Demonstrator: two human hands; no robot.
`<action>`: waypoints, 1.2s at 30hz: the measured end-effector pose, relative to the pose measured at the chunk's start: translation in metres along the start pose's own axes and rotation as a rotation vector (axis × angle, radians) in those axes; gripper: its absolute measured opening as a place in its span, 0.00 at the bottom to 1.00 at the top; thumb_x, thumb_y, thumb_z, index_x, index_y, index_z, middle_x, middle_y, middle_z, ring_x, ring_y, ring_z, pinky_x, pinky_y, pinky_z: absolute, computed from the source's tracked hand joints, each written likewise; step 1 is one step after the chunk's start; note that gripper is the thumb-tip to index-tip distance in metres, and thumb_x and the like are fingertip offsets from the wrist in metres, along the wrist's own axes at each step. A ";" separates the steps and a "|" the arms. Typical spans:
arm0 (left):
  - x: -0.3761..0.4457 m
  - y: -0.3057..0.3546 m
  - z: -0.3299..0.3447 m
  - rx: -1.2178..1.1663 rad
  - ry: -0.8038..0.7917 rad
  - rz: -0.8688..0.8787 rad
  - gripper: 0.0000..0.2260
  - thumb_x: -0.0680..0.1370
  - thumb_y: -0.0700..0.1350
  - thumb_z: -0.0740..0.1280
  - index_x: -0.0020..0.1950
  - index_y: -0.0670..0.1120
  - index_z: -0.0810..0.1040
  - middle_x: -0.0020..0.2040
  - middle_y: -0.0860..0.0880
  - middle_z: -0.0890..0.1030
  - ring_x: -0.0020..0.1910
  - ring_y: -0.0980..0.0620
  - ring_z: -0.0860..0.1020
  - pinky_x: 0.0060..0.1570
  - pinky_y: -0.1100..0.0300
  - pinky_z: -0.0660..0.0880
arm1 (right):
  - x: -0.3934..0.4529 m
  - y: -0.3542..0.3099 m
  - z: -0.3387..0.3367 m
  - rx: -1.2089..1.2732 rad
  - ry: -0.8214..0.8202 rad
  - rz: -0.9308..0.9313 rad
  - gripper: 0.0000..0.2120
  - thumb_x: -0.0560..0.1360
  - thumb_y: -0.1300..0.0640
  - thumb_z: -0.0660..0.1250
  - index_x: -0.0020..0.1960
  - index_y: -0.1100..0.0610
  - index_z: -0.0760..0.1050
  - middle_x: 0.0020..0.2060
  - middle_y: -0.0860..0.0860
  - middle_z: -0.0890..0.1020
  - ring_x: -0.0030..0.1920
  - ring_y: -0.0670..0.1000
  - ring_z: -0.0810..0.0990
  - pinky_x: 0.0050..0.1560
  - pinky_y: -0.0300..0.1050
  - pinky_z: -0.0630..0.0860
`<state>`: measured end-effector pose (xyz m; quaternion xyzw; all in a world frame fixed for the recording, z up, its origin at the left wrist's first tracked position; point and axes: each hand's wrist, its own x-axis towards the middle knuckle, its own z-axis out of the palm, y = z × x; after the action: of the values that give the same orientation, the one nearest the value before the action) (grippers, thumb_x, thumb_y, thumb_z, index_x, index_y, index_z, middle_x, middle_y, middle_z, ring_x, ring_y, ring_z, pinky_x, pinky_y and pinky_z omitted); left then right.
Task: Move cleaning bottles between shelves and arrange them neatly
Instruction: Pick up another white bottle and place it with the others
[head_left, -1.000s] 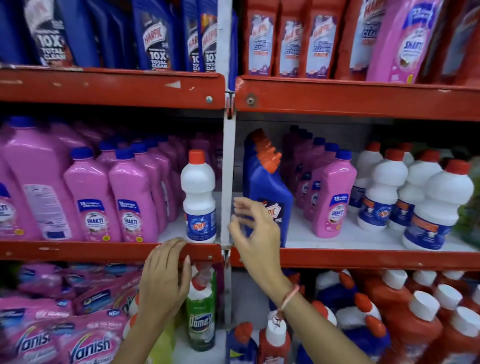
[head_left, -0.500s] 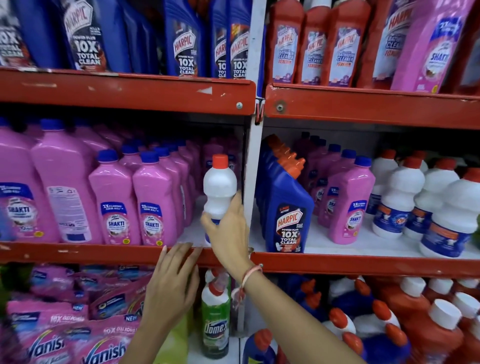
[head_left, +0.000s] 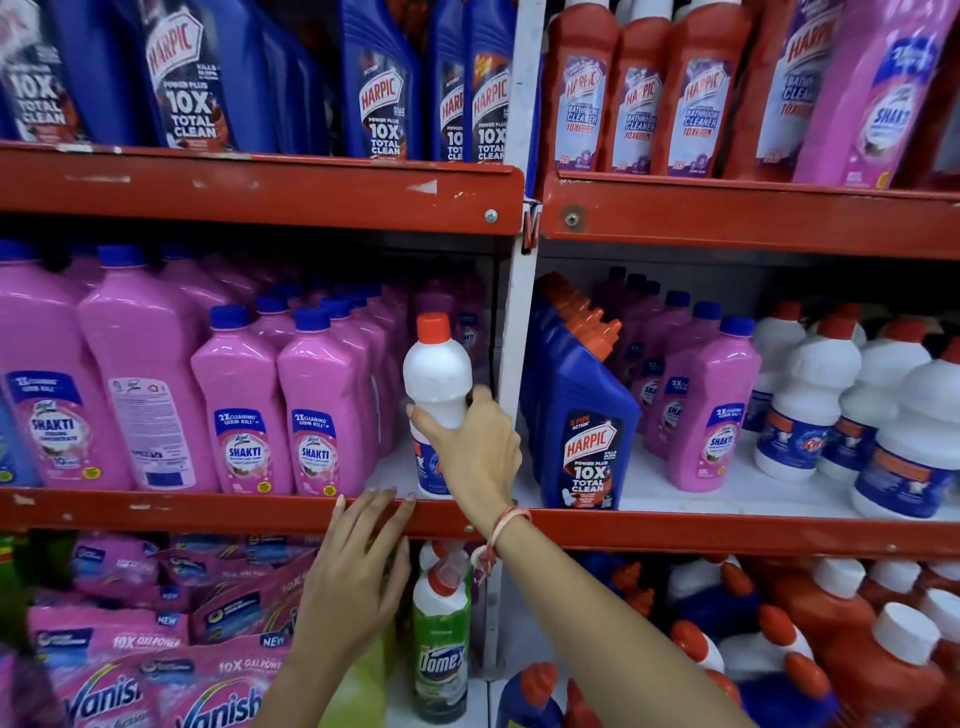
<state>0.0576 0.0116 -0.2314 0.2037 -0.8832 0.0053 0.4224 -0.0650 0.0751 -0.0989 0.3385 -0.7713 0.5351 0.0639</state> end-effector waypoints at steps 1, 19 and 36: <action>0.000 0.000 -0.001 -0.002 -0.005 0.000 0.20 0.80 0.50 0.56 0.69 0.45 0.75 0.64 0.45 0.78 0.66 0.45 0.75 0.70 0.43 0.65 | 0.000 0.001 -0.002 0.029 -0.011 -0.006 0.27 0.69 0.37 0.73 0.54 0.57 0.74 0.52 0.55 0.84 0.52 0.60 0.82 0.41 0.47 0.72; 0.017 0.072 -0.011 -0.083 0.067 -0.079 0.18 0.80 0.49 0.57 0.65 0.43 0.76 0.64 0.47 0.77 0.64 0.48 0.75 0.68 0.50 0.69 | 0.005 0.035 -0.149 0.401 -0.057 -0.162 0.13 0.63 0.53 0.79 0.43 0.41 0.80 0.39 0.37 0.85 0.45 0.42 0.85 0.44 0.42 0.83; 0.088 0.256 0.088 -0.115 0.016 0.266 0.15 0.79 0.48 0.60 0.59 0.42 0.81 0.61 0.45 0.81 0.63 0.46 0.78 0.68 0.44 0.71 | 0.057 0.169 -0.327 0.249 0.108 -0.056 0.18 0.62 0.53 0.79 0.48 0.41 0.79 0.44 0.43 0.86 0.49 0.46 0.85 0.51 0.54 0.83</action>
<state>-0.1504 0.1995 -0.1803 0.0602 -0.8978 0.0123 0.4361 -0.2946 0.3664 -0.0679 0.3361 -0.6847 0.6420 0.0778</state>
